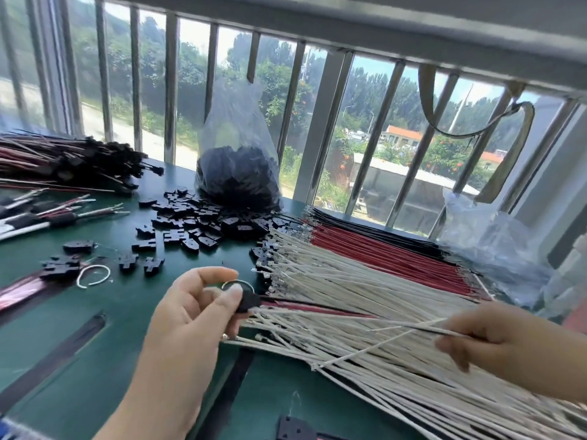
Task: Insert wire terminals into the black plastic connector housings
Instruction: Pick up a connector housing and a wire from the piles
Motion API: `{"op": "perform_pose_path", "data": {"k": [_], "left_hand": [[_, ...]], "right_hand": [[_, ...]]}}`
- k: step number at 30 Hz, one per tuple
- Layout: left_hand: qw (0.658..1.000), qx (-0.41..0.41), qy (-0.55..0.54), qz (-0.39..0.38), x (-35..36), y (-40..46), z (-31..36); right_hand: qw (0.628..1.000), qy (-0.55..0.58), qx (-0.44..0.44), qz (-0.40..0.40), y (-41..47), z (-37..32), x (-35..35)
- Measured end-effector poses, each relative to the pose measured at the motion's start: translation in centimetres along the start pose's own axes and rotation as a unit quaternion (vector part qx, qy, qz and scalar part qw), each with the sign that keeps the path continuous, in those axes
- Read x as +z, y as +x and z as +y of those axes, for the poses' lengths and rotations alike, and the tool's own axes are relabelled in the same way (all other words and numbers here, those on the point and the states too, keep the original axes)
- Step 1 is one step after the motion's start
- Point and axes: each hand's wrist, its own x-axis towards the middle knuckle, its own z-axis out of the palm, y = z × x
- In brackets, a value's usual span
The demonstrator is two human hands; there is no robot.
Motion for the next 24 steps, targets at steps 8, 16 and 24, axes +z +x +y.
{"op": "perform_pose_path", "data": {"k": [8,16,24], "left_hand": [[0.684,0.286,0.613,-0.274,-2.4,-3.8,-0.2],[0.78,0.148,0.608,-0.017,-3.6,4.2,1.2],[0.613,0.034,0.787,-0.057,-1.2,11.0,-2.4]], "right_hand": [[0.993,0.044,0.084,-0.065,-1.2,0.2,2.2],[0.98,-0.093,-0.123,0.128,1.5,-7.0,5.8],[0.952,-0.182,-0.124,0.212,1.3,-9.6,8.9]]}}
